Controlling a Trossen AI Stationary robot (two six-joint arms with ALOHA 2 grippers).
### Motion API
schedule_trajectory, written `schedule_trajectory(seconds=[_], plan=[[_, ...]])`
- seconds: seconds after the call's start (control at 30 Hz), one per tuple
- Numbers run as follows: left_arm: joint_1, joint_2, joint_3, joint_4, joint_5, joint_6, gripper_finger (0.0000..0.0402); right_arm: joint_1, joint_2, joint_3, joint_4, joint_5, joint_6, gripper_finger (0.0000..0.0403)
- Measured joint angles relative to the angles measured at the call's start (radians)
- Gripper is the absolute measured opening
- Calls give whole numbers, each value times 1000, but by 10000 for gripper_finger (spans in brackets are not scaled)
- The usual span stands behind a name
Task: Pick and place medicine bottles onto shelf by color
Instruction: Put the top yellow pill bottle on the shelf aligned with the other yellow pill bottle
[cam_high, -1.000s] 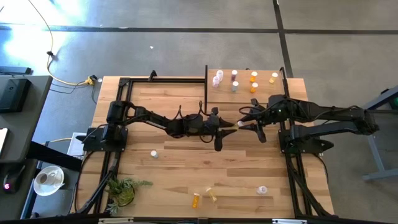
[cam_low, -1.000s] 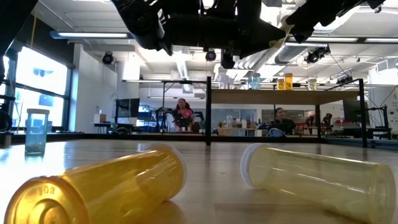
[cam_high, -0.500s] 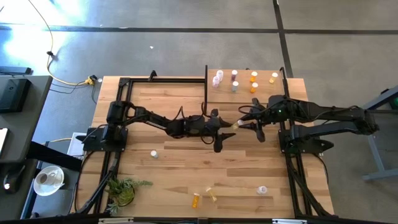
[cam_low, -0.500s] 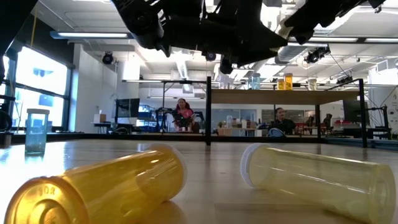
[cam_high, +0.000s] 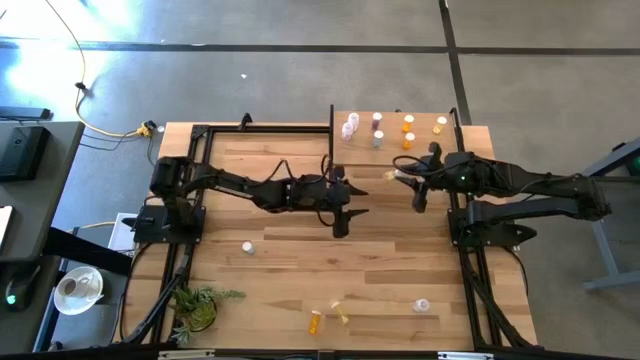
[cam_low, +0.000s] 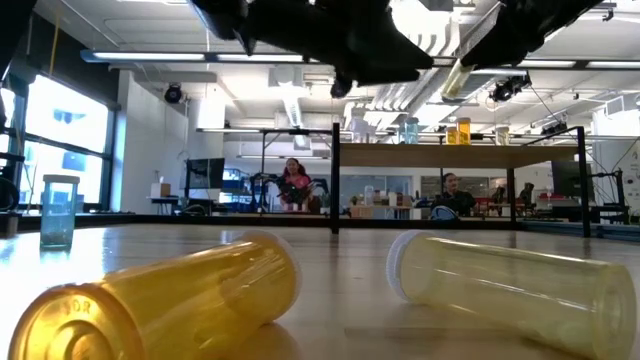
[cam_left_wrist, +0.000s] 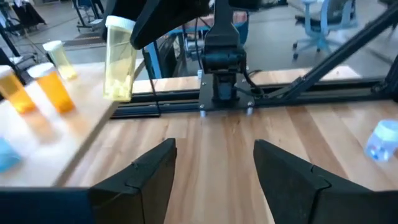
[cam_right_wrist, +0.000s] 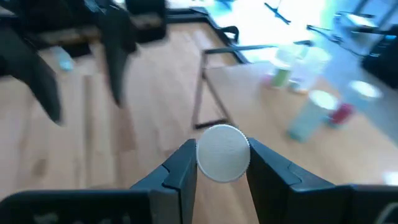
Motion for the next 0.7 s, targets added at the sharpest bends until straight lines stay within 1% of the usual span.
schedule_trajectory(seconds=[0.23, 0.3, 0.33, 0.43, 0.57, 0.7], plan=[[27, -141, 0, -172, -1, 61, 203, -7, -4, 126, -130, 149, 7, 104], [37, -185, -1, -241, -1, 68, 202, -24, -4, 166, -165, 179, 10, 104], [41, -200, -1, -251, -1, 73, 201, -35, -4, 183, -183, 197, 11, 104], [58, -257, -9, -305, 41, 87, 200, -80, -4, 224, -238, 246, 32, 104], [84, -327, -35, -342, 100, 71, 200, -157, -6, 242, -288, 258, 65, 104], [112, -389, -96, -321, 113, 32, 200, -242, 2, 239, -362, 257, 140, 104]])
